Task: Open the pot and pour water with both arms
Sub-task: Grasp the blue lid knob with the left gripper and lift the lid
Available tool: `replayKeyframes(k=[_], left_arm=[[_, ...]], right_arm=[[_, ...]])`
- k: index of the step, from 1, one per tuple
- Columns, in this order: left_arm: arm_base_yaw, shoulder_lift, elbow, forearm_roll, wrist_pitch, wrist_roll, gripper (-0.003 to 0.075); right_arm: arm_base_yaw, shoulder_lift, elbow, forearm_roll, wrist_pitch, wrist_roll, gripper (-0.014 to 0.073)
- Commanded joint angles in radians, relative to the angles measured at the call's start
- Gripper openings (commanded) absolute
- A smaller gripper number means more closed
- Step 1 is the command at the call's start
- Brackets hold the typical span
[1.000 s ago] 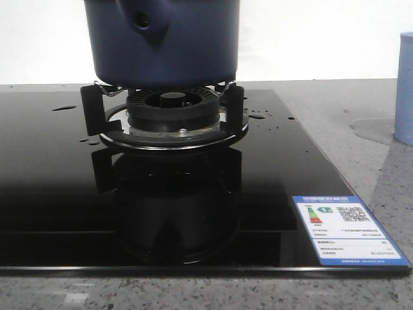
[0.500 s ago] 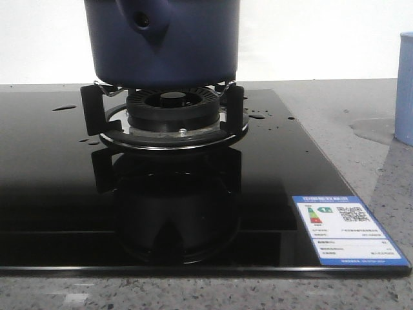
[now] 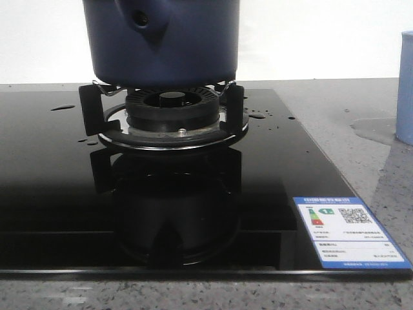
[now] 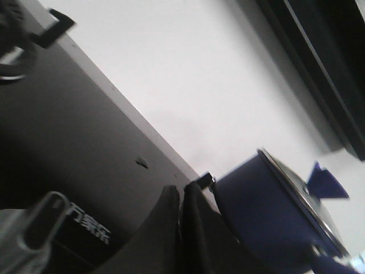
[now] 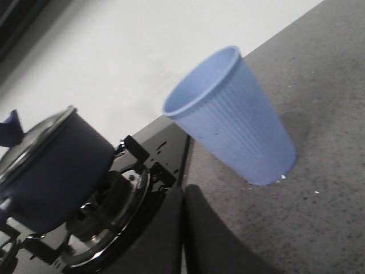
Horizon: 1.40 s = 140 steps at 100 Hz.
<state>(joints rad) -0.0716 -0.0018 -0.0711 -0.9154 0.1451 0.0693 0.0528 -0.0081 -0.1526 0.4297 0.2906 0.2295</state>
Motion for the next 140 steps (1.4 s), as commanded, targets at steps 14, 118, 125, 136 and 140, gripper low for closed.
replayKeyframes(k=[14, 118, 125, 136, 140], left_arm=[[-0.006, 0.196, -0.251, 0.192, 0.221, 0.007, -0.0019], [-0.146, 0.875, -0.804, -0.515, 0.726, 1.371, 0.0424], [-0.16, 0.912, -0.83, -0.515, 0.704, 1.371, 0.0493], [-0.172, 0.981, -0.885, -0.515, 0.702, 1.371, 0.0492], [-0.171, 1.01, -0.905, -0.515, 0.698, 1.384, 0.0492]], right_arm=[[-0.002, 0.145, -0.273, 0.008, 0.299, -0.005, -0.0074], [-0.002, 0.443, -0.546, 0.542, 0.542, -1.018, 0.0112], [-0.002, 0.443, -0.546, 0.548, 0.519, -1.018, 0.0298], [-0.002, 0.443, -0.546, 0.548, 0.494, -1.018, 0.0528], [-0.002, 0.443, -0.546, 0.548, 0.492, -1.018, 0.0567]])
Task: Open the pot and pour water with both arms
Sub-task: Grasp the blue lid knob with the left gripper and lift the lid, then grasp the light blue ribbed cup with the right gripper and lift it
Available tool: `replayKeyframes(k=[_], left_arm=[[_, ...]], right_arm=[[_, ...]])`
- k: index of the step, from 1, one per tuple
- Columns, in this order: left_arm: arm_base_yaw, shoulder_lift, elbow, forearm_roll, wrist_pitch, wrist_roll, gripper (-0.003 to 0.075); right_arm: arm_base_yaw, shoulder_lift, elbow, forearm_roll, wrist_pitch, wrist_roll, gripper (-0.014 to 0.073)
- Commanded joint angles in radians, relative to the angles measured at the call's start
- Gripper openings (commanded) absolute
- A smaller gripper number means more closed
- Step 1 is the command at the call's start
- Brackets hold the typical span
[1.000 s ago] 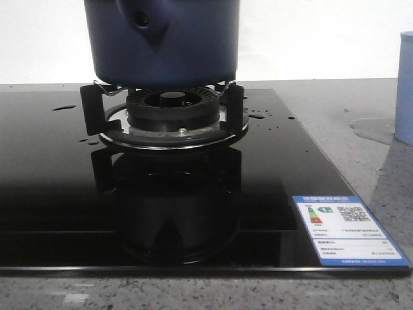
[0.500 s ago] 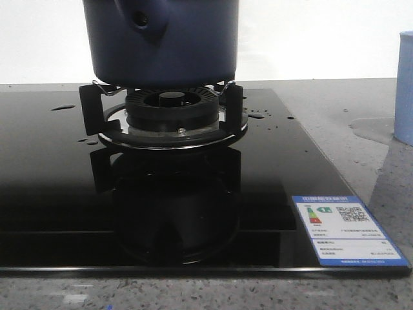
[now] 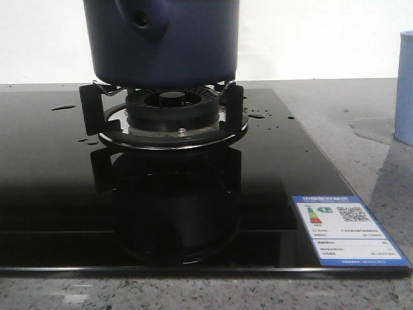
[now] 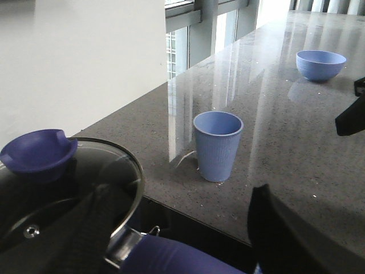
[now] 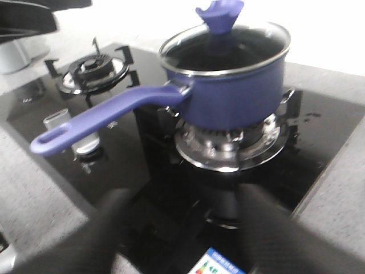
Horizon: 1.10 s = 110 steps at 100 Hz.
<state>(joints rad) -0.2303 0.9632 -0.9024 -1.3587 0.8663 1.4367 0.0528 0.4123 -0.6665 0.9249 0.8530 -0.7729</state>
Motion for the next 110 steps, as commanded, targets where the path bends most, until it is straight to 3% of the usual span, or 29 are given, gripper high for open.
replayKeyframes(k=[1, 24, 46, 77, 110], left_arm=[[-0.012, 0.051, -0.083, -0.072, -0.023, 0.02, 0.0492], [-0.012, 0.227, -0.218, -0.102, -0.065, 0.102, 0.0501], [-0.012, 0.388, -0.317, -0.15, -0.063, 0.13, 0.0613], [-0.064, 0.515, -0.354, -0.181, -0.067, 0.261, 0.0611], [-0.071, 0.572, -0.354, -0.246, -0.091, 0.262, 0.061]], right_arm=[[-0.002, 0.022, -0.032, 0.053, -0.071, -0.015, 0.0573], [-0.002, 0.022, -0.032, 0.069, -0.071, -0.015, 0.0593], [-0.002, 0.022, -0.032, 0.076, -0.077, -0.015, 0.0593], [-0.002, 0.022, -0.032, 0.076, -0.087, -0.015, 0.0593], [-0.002, 0.022, -0.032, 0.076, -0.087, -0.015, 0.0593]])
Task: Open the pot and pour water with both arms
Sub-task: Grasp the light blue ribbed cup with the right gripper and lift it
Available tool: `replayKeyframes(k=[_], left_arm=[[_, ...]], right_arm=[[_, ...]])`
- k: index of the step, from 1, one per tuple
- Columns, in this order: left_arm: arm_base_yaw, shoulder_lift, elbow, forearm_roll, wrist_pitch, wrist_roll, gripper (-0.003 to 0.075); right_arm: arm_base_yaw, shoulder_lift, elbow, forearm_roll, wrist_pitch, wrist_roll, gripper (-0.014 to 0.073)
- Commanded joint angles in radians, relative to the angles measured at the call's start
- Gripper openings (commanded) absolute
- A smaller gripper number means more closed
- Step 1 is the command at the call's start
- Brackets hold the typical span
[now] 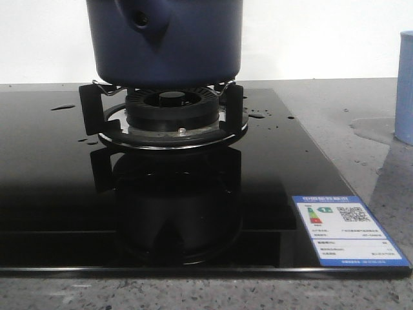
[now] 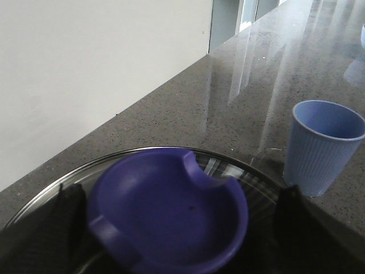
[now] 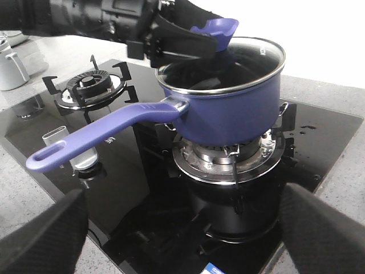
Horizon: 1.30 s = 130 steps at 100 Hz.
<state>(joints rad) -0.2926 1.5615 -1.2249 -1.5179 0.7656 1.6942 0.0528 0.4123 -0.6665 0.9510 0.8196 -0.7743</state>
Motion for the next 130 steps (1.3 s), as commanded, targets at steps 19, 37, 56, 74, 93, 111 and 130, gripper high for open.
replayKeyframes(k=[19, 37, 56, 74, 93, 111, 130], left_arm=[[-0.009, -0.022, -0.032, -0.139, 0.01, 0.004, 0.0536], [-0.009, -0.022, -0.032, -0.145, 0.013, 0.004, 0.0351], [-0.003, -0.029, -0.045, -0.143, 0.032, 0.004, 0.0283], [0.017, -0.079, -0.087, -0.145, 0.035, 0.004, 0.0282], [0.047, -0.171, -0.098, -0.141, 0.034, -0.022, 0.0282], [0.103, -0.256, -0.098, -0.13, 0.027, -0.119, 0.0282], [0.135, -0.339, -0.098, -0.111, 0.027, -0.165, 0.0282]], right_arm=[[-0.002, 0.022, -0.032, 0.05, -0.058, -0.014, 0.0593], [-0.002, 0.022, -0.032, 0.05, -0.067, -0.014, 0.0593], [-0.002, 0.022, -0.032, 0.05, -0.11, -0.014, 0.0593], [-0.002, 0.022, -0.032, 0.025, -0.243, -0.014, 0.0593], [-0.002, 0.025, -0.032, -0.141, -0.43, -0.014, 0.0593], [-0.002, 0.025, -0.001, -0.252, -0.562, -0.014, 0.0593], [-0.002, 0.025, 0.111, -0.257, -0.634, -0.014, 0.0594]])
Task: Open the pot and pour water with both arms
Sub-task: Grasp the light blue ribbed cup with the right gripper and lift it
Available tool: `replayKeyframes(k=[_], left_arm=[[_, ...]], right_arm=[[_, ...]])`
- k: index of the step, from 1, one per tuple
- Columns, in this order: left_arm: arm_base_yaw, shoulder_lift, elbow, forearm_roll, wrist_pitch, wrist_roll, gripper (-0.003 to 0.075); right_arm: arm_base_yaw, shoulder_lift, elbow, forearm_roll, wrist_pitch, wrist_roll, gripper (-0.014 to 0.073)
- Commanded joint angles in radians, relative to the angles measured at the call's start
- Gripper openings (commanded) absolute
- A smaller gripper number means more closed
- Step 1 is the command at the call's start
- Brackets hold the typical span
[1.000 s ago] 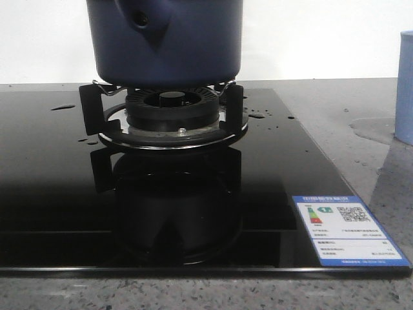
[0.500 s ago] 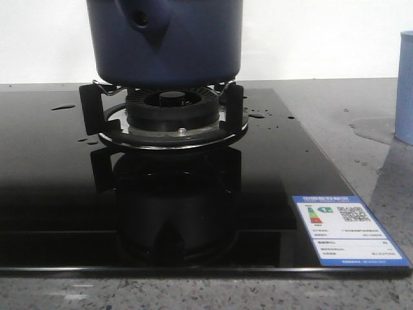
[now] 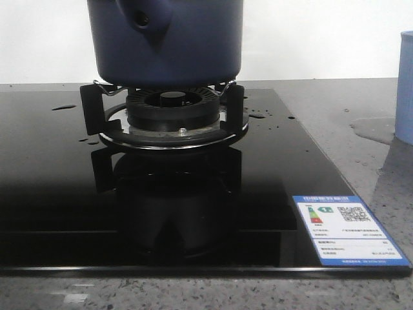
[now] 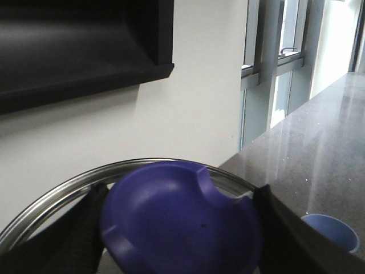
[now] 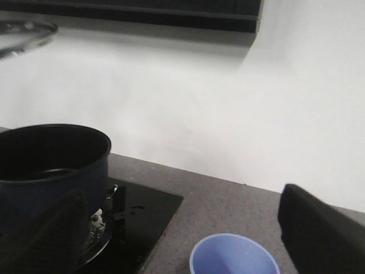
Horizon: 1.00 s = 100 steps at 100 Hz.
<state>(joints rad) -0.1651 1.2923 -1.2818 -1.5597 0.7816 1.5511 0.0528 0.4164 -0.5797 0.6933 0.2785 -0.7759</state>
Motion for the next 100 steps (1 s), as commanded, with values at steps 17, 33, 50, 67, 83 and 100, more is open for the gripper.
replayKeyframes(k=[17, 33, 50, 67, 83, 100], left_arm=[[0.008, -0.113, -0.041, -0.047, 0.011, -0.022, 0.0282], [0.008, -0.113, -0.041, -0.047, 0.015, -0.022, 0.0282], [0.008, -0.113, -0.041, -0.047, 0.015, -0.022, 0.0282], [0.008, -0.113, -0.041, -0.047, 0.015, -0.022, 0.0282], [0.008, -0.113, -0.041, -0.047, 0.015, -0.022, 0.0282], [0.008, -0.111, -0.041, -0.043, 0.015, -0.022, 0.0282]], right_arm=[[-0.002, 0.029, 0.165, 0.067, -0.187, -0.012, 0.0594], [-0.002, 0.098, 0.233, 0.165, -0.296, -0.012, 0.0594], [-0.002, 0.243, 0.231, 0.165, -0.303, -0.012, 0.0594], [-0.002, 0.366, 0.225, 0.165, -0.341, -0.012, 0.0593], [0.013, 0.411, 0.182, 0.165, -0.362, -0.012, 0.0593], [0.087, 0.445, 0.126, 0.13, -0.431, -0.012, 0.0593]])
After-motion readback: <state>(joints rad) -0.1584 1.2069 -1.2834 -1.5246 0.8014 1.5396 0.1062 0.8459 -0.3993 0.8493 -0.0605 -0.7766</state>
